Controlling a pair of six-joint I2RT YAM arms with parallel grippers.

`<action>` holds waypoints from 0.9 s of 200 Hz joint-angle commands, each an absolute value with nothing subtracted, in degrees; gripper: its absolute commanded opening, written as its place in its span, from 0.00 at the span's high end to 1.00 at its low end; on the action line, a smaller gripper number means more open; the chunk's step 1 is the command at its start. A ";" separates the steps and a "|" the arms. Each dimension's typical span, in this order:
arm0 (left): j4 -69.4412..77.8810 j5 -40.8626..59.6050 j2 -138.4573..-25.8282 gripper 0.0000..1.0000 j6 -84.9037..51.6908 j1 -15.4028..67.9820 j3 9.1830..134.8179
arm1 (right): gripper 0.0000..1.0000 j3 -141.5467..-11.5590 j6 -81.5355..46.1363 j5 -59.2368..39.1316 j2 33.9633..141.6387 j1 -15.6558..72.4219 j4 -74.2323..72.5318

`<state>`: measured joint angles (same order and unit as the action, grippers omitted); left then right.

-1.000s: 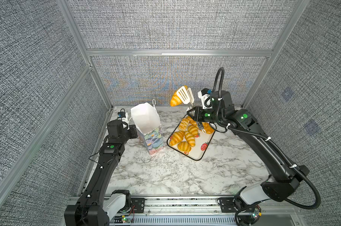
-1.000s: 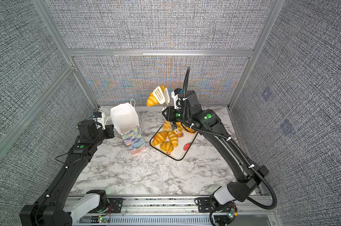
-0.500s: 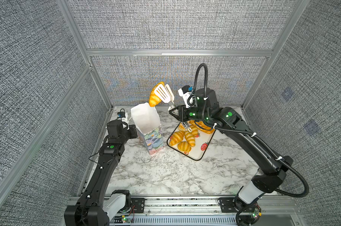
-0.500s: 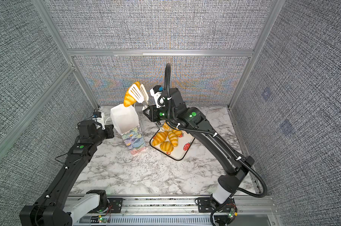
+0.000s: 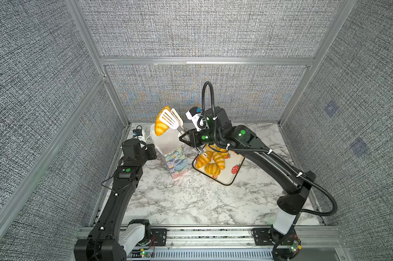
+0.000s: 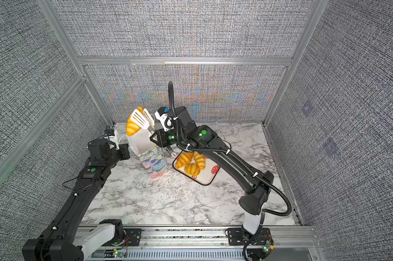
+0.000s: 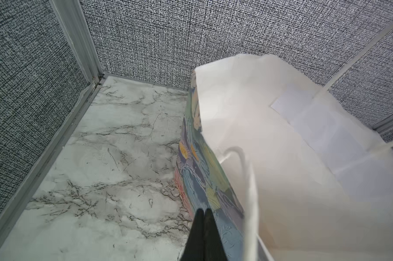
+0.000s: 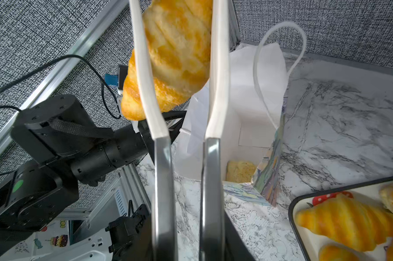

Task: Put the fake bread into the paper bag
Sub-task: 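Carry the pastry with the tongs over the bag opening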

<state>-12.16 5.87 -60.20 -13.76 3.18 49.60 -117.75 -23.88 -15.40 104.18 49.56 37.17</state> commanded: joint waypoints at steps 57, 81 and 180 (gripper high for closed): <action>-13.68 3.07 -59.68 1.00 -14.19 2.46 50.48 | 0.68 -115.92 -23.65 -14.18 105.05 49.75 37.48; -13.58 3.16 -59.76 1.00 -14.28 2.36 50.46 | 0.68 -114.24 -23.71 -13.40 104.25 49.62 37.62; -13.20 4.37 -60.19 1.00 -14.51 1.95 50.28 | 0.68 -108.77 -23.64 -12.39 101.86 49.39 36.94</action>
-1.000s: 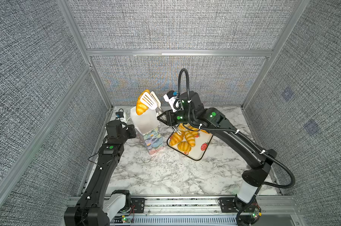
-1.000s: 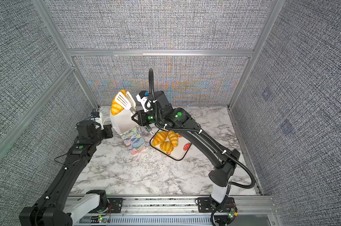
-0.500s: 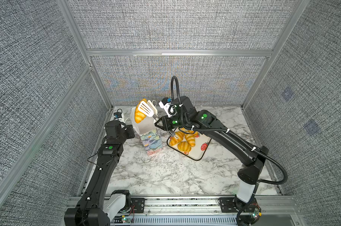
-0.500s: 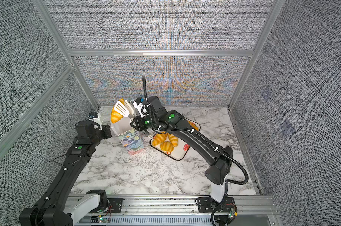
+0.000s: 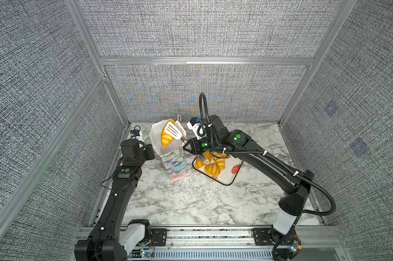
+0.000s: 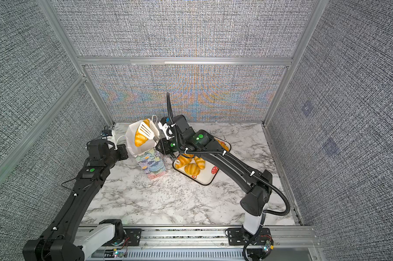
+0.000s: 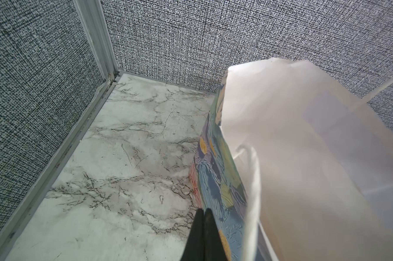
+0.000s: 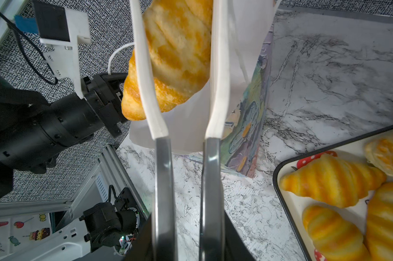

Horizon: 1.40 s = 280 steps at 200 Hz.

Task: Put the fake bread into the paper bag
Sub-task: 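Carry the pastry with the tongs over the bag opening, then open the tongs with the right gripper to drop the flat pastry into the bag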

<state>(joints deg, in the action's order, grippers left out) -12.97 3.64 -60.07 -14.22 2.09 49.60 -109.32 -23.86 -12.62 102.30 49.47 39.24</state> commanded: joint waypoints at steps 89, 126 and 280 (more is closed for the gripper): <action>-12.85 5.27 -60.54 1.00 -14.61 2.01 50.25 | 0.68 -106.72 -23.76 -11.78 101.92 49.38 37.60; -12.83 5.53 -60.82 1.00 -14.72 2.00 50.20 | 0.67 -105.59 -23.77 -11.43 101.50 49.39 37.55; -11.69 8.88 -61.35 1.00 -14.40 2.01 49.66 | 0.43 -104.85 -23.36 -10.63 101.07 49.18 37.09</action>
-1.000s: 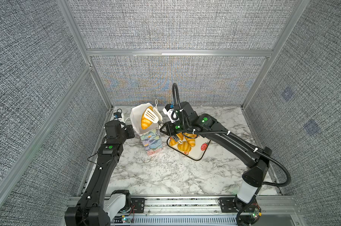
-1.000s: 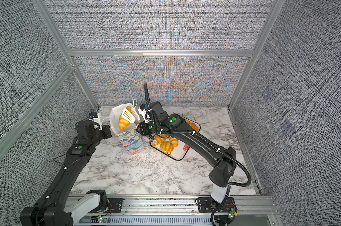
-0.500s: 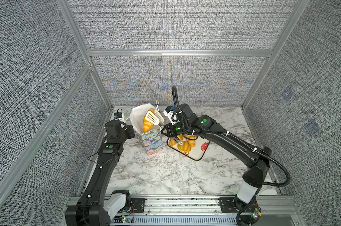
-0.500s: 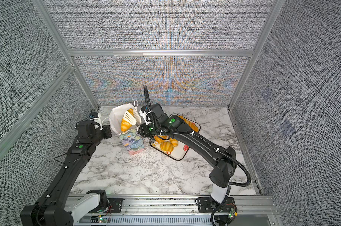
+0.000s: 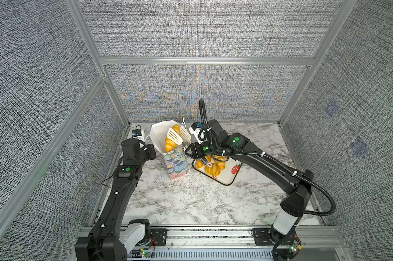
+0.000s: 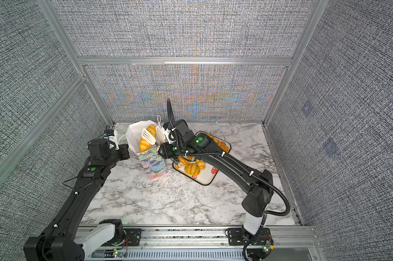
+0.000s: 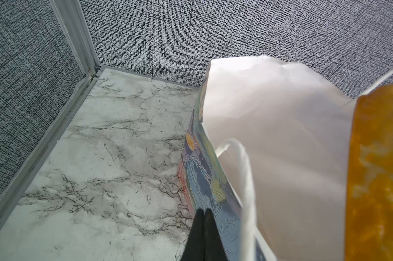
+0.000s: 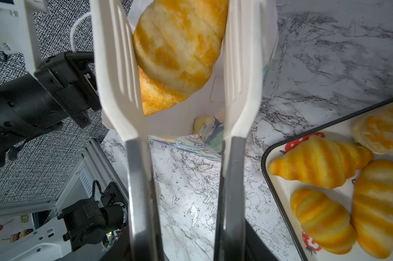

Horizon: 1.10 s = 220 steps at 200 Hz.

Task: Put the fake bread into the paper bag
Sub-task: 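Open the tongs with the right gripper to drop the flat pastry into the bag, then move the empty tongs with the right gripper back over the bread tray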

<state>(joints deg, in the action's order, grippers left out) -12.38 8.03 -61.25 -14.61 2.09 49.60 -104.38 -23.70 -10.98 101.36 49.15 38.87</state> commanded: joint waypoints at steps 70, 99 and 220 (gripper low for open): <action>-11.57 9.05 -61.45 1.00 -14.41 2.02 49.56 | 0.41 -105.50 -22.87 -10.52 100.13 49.21 37.01; -11.50 9.47 -61.43 1.00 -14.45 2.02 49.48 | 0.44 -107.43 -21.20 -10.46 100.02 49.18 37.95; -11.55 9.58 -61.52 1.00 -14.49 1.96 49.49 | 0.46 -109.99 -17.57 -7.39 93.76 46.13 41.02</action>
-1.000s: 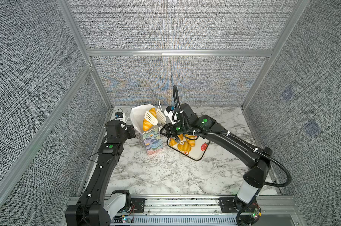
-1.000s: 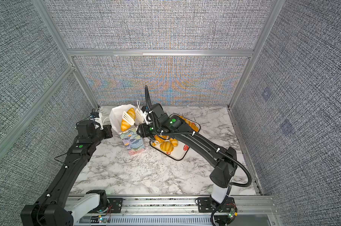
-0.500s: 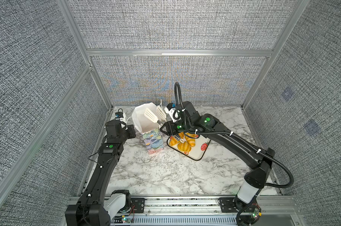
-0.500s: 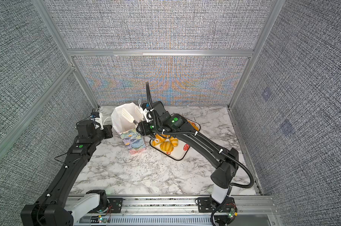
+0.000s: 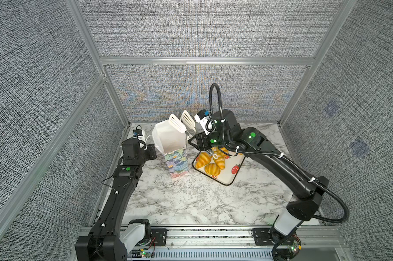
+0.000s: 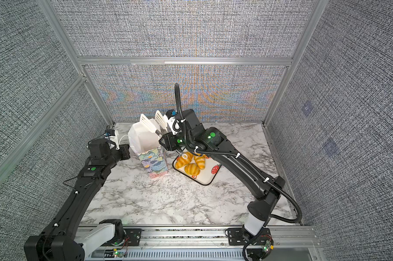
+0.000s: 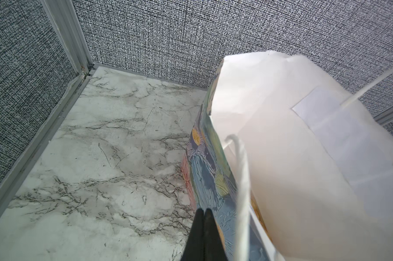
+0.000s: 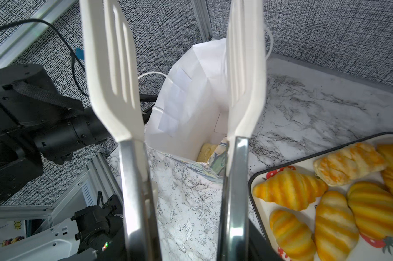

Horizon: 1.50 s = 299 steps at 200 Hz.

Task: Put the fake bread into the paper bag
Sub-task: 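Move the empty tongs with the right gripper back over the bread tray, then lower the tongs with the right gripper onto a striped croissant on the tray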

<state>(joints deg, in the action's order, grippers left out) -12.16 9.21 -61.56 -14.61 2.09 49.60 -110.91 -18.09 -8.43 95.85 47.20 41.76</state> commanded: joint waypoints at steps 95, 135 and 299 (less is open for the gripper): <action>-11.38 9.79 -61.84 1.00 -14.20 1.97 49.58 | 0.45 -98.25 -19.77 -6.15 81.38 37.59 40.59; -11.22 10.02 -62.01 1.00 -14.11 2.01 49.59 | 0.45 -92.02 -20.98 -6.48 77.46 33.90 41.13; -10.97 10.61 -62.12 1.00 -14.06 1.99 49.45 | 0.45 -75.52 -23.73 -4.66 77.31 29.48 42.87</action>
